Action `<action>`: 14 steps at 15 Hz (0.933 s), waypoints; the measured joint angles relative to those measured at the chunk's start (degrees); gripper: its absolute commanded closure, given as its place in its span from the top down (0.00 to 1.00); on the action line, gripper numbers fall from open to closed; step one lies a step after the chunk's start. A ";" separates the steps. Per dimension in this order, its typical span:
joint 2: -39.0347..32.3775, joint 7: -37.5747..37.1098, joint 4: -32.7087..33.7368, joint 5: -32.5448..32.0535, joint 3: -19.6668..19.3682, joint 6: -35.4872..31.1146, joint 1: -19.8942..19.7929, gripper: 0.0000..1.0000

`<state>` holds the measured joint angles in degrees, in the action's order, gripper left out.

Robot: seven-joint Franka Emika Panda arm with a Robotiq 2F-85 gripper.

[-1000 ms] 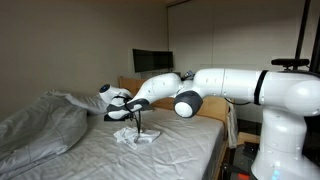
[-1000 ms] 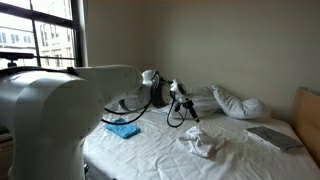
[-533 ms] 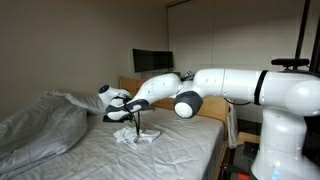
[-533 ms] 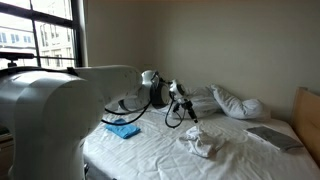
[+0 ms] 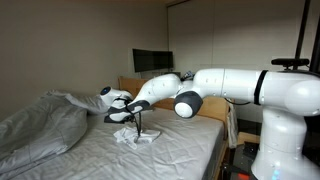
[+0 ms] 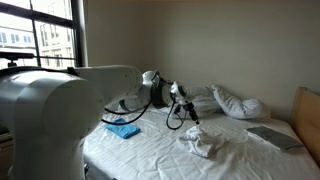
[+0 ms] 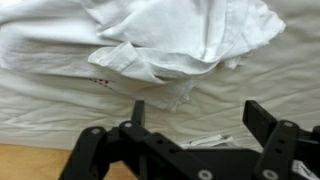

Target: Fold the white cloth

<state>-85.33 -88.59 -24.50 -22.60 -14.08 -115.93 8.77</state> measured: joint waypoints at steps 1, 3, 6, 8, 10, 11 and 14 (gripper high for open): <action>-0.02 -0.79 -0.56 -0.01 -0.17 -0.76 -0.27 1.00; -0.04 -1.71 -1.21 -0.01 -0.34 -1.95 -0.79 1.00; -0.07 -3.17 -1.94 -0.32 -0.48 -10.59 -1.45 1.00; -0.09 -5.24 -3.01 -0.73 -0.63 -18.49 -1.71 1.00; -0.11 -8.90 -4.46 -0.74 -0.80 -24.60 -1.80 1.00; -0.14 -10.59 -4.92 -0.44 -0.97 -25.93 -1.74 1.00; -0.14 -13.68 -4.91 0.36 -1.23 -25.93 -1.36 1.00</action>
<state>-85.47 -102.27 -29.41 -22.23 -15.30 -141.86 7.40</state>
